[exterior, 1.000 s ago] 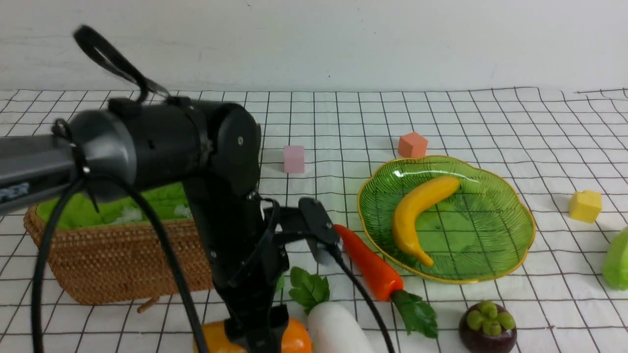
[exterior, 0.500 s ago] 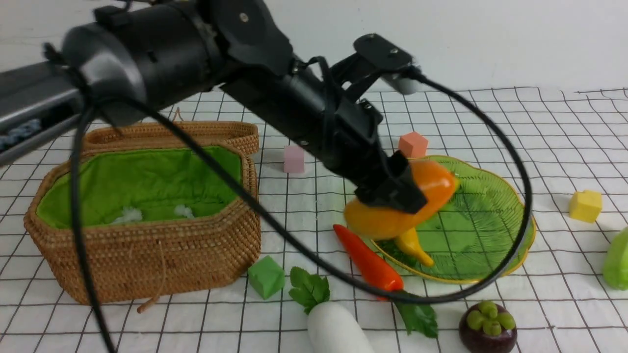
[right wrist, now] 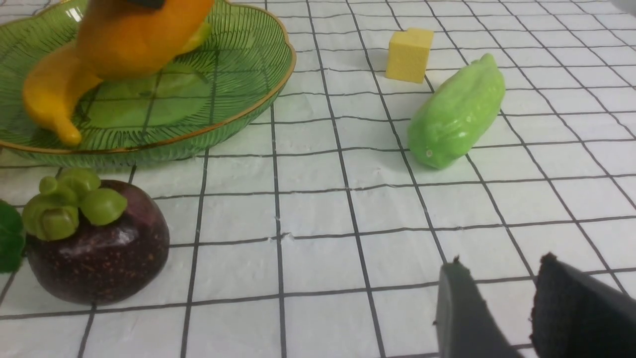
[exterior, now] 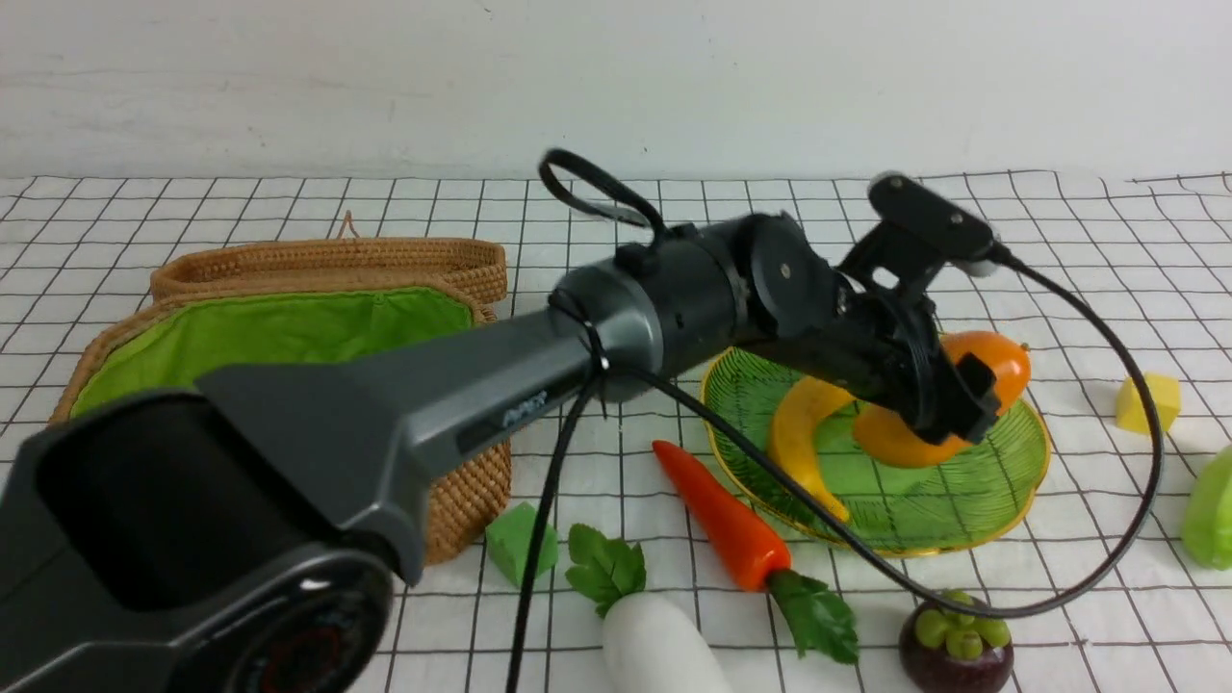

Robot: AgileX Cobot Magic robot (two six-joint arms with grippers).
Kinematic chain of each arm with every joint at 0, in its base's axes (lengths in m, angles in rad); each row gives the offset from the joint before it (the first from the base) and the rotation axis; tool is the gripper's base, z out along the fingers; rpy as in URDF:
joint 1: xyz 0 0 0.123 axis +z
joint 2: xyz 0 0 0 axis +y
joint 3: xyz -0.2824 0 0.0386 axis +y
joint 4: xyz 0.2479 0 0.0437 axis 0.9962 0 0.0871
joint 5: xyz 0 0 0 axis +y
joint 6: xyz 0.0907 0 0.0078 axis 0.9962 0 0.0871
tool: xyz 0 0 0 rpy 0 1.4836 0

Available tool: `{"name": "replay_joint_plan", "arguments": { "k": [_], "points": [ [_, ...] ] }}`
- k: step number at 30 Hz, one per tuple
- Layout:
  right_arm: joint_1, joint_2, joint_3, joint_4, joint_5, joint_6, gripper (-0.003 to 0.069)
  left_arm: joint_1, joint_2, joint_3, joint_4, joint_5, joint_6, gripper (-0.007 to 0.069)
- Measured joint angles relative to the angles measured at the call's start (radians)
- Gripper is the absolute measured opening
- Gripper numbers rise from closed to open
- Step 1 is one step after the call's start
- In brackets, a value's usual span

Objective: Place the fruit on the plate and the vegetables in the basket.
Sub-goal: Grab the mango with your left arm and place it on the right plate, then take a daikon with your left arm and place it on the basket on the left.

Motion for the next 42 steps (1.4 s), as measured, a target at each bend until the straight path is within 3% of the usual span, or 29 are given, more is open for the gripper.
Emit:
{"name": "replay_joint_plan", "arguments": {
  "k": [5,10,15,16,20,24,25,27,28,29,31,32,34,37,42],
  "points": [
    [0.000,0.000,0.000,0.000,0.000,0.000,0.0243,-0.002,0.007,0.000,0.065,-0.028,-0.086,0.0550],
    [0.000,0.000,0.000,0.000,0.000,0.000,0.0243,-0.001,-0.035,0.000,0.150,0.029,-0.206,0.0662],
    [0.000,0.000,0.000,0.000,0.000,0.000,0.0243,0.013,-0.166,0.000,0.303,0.274,-0.342,0.0667],
    [0.000,0.000,0.000,0.000,0.000,0.000,0.0243,0.033,-0.235,-0.001,0.364,0.381,-0.437,0.0660],
    [0.000,0.000,0.000,0.000,0.000,0.000,0.0243,0.088,-0.366,-0.003,0.490,0.678,-0.634,0.0633],
    [0.000,0.000,0.000,0.000,0.000,0.000,0.0243,0.095,-0.481,0.133,0.556,0.807,-0.763,0.0622],
    [0.000,0.000,0.000,0.000,0.000,0.000,0.0243,0.093,-0.485,0.144,0.556,0.807,-0.771,0.0622],
    [0.000,0.000,0.000,0.000,0.000,0.000,0.0243,0.054,-0.511,0.288,0.531,0.793,-0.930,0.0617],
    [0.000,0.000,0.000,0.000,0.000,0.000,0.0243,0.054,-0.511,0.298,0.530,0.790,-0.947,0.0617],
    [0.000,0.000,0.000,0.000,0.000,0.000,0.0243,0.028,-0.502,0.382,0.519,0.750,-1.103,0.0615],
    [0.000,0.000,0.000,0.000,0.000,0.000,0.0243,0.009,-0.474,0.441,0.508,0.696,-1.276,0.0613],
    [0.000,0.000,0.000,0.000,0.000,0.000,0.0243,0.009,-0.471,0.441,0.506,0.691,-1.276,0.0613],
    [0.000,0.000,0.000,0.000,0.000,0.000,0.0243,0.006,-0.419,0.465,0.496,0.654,-1.450,0.0609],
    [0.000,0.000,0.000,0.000,0.000,0.000,0.0243,0.006,-0.345,0.469,0.497,0.639,-1.511,0.0599],
    [0.000,0.000,0.000,0.000,0.000,0.000,0.0243,0.006,-0.240,0.470,0.489,0.640,-1.488,0.0566]
  ]
}}
